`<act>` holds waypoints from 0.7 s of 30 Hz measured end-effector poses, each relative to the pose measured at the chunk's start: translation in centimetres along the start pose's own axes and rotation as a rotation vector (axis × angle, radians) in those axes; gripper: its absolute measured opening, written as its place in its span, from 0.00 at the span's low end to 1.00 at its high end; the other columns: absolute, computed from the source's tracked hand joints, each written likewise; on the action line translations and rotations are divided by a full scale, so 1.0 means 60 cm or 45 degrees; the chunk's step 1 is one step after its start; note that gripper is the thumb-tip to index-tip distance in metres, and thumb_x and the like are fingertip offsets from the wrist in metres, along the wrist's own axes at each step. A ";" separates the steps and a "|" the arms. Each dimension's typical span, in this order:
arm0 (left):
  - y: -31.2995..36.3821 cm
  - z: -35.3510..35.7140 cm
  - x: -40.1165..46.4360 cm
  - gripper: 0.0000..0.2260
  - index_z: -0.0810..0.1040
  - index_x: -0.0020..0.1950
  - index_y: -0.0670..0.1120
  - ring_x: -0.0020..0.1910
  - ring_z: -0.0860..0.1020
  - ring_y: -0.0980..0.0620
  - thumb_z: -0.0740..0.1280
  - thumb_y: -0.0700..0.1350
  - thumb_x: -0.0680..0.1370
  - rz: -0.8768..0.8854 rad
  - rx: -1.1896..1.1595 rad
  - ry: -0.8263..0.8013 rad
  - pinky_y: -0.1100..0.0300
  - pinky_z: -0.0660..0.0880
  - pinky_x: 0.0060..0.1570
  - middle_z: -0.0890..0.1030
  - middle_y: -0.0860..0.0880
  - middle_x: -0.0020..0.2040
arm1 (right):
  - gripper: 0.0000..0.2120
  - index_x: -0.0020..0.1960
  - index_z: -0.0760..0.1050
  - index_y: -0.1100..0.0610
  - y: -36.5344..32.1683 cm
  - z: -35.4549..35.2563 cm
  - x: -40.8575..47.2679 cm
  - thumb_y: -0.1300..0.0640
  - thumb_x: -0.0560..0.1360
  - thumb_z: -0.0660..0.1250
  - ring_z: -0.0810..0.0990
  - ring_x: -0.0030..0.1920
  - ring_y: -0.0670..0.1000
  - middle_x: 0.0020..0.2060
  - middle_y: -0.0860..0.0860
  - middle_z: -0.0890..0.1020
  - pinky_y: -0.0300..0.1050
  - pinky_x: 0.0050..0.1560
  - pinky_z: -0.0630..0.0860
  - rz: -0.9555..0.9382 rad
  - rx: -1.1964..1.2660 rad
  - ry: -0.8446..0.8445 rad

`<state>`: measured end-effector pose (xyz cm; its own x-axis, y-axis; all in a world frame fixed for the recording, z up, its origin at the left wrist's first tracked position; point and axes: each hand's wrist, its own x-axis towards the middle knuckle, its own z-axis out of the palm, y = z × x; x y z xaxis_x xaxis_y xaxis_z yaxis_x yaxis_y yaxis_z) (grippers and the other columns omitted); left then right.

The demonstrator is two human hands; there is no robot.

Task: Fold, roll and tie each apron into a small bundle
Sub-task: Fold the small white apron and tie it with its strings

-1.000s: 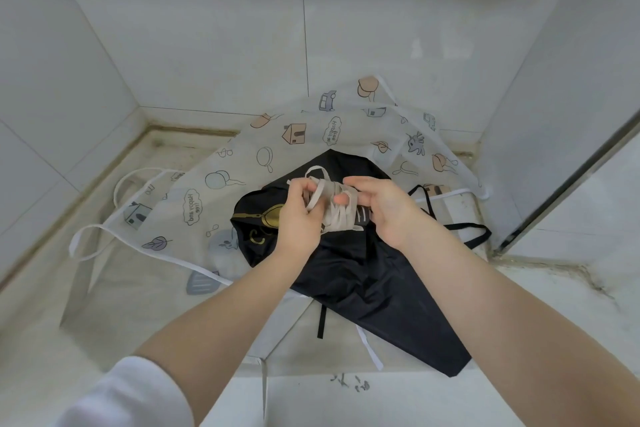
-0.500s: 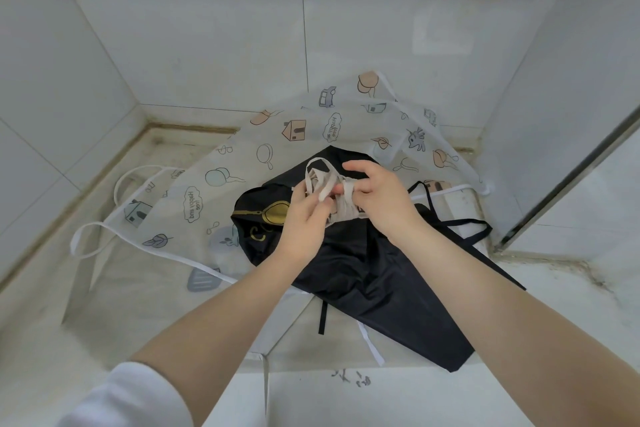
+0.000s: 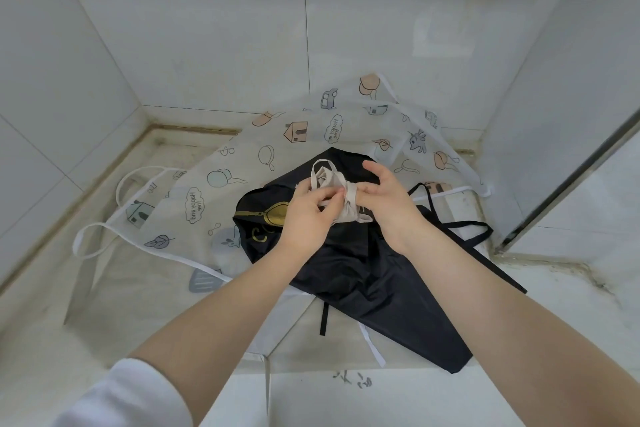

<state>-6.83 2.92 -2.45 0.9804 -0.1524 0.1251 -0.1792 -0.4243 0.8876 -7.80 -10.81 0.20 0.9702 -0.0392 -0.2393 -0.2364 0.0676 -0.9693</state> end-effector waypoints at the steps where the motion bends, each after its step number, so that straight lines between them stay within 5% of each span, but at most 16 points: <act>1: 0.002 -0.002 0.000 0.11 0.80 0.58 0.45 0.54 0.71 0.57 0.64 0.46 0.79 -0.009 0.012 0.000 0.74 0.65 0.52 0.70 0.50 0.55 | 0.32 0.74 0.58 0.55 0.004 -0.001 0.000 0.65 0.75 0.67 0.79 0.53 0.47 0.43 0.50 0.82 0.40 0.54 0.70 0.009 0.074 -0.005; 4: -0.002 -0.012 -0.003 0.12 0.80 0.59 0.45 0.52 0.71 0.58 0.64 0.46 0.78 -0.025 0.031 -0.006 0.80 0.64 0.47 0.70 0.50 0.55 | 0.27 0.70 0.63 0.53 0.010 -0.002 -0.001 0.66 0.75 0.67 0.80 0.53 0.53 0.47 0.53 0.82 0.49 0.60 0.73 0.057 0.242 -0.055; 6: -0.011 -0.019 -0.006 0.11 0.80 0.59 0.46 0.51 0.71 0.60 0.66 0.45 0.77 -0.030 0.028 -0.050 0.82 0.65 0.46 0.70 0.50 0.56 | 0.21 0.66 0.68 0.53 0.008 0.001 -0.002 0.65 0.75 0.66 0.79 0.48 0.52 0.48 0.55 0.81 0.45 0.51 0.75 0.108 0.241 -0.083; 9: -0.021 -0.021 -0.014 0.10 0.80 0.55 0.49 0.53 0.72 0.58 0.70 0.44 0.74 -0.019 -0.012 -0.099 0.71 0.69 0.54 0.71 0.53 0.53 | 0.14 0.59 0.74 0.55 0.000 0.002 -0.001 0.65 0.74 0.66 0.76 0.41 0.47 0.44 0.52 0.78 0.38 0.41 0.72 0.166 -0.092 -0.122; 13: -0.025 -0.015 -0.021 0.13 0.78 0.54 0.54 0.54 0.74 0.55 0.72 0.41 0.72 -0.011 -0.113 -0.142 0.60 0.71 0.58 0.70 0.54 0.52 | 0.09 0.48 0.75 0.53 -0.018 -0.012 0.004 0.66 0.73 0.68 0.77 0.40 0.48 0.41 0.52 0.79 0.40 0.41 0.73 0.173 -0.332 -0.200; 17: -0.023 -0.020 -0.017 0.17 0.75 0.55 0.55 0.52 0.73 0.55 0.68 0.34 0.74 -0.051 -0.270 -0.094 0.61 0.75 0.51 0.71 0.52 0.57 | 0.09 0.44 0.73 0.53 -0.036 -0.037 0.002 0.65 0.69 0.70 0.75 0.36 0.47 0.34 0.48 0.78 0.42 0.44 0.72 0.226 -0.057 -0.431; 21: -0.031 -0.047 -0.013 0.21 0.76 0.54 0.56 0.46 0.74 0.56 0.63 0.29 0.75 -0.200 -0.424 -0.037 0.66 0.76 0.41 0.73 0.53 0.60 | 0.03 0.42 0.72 0.55 -0.036 -0.068 -0.006 0.61 0.69 0.66 0.63 0.25 0.45 0.22 0.46 0.64 0.40 0.40 0.72 0.202 0.451 -0.350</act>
<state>-7.01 6.32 -2.95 0.9902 -0.1356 -0.0328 0.0148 -0.1314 0.9912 -7.86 -15.04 2.16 0.9131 0.2614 -0.3129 -0.3964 0.3894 -0.8314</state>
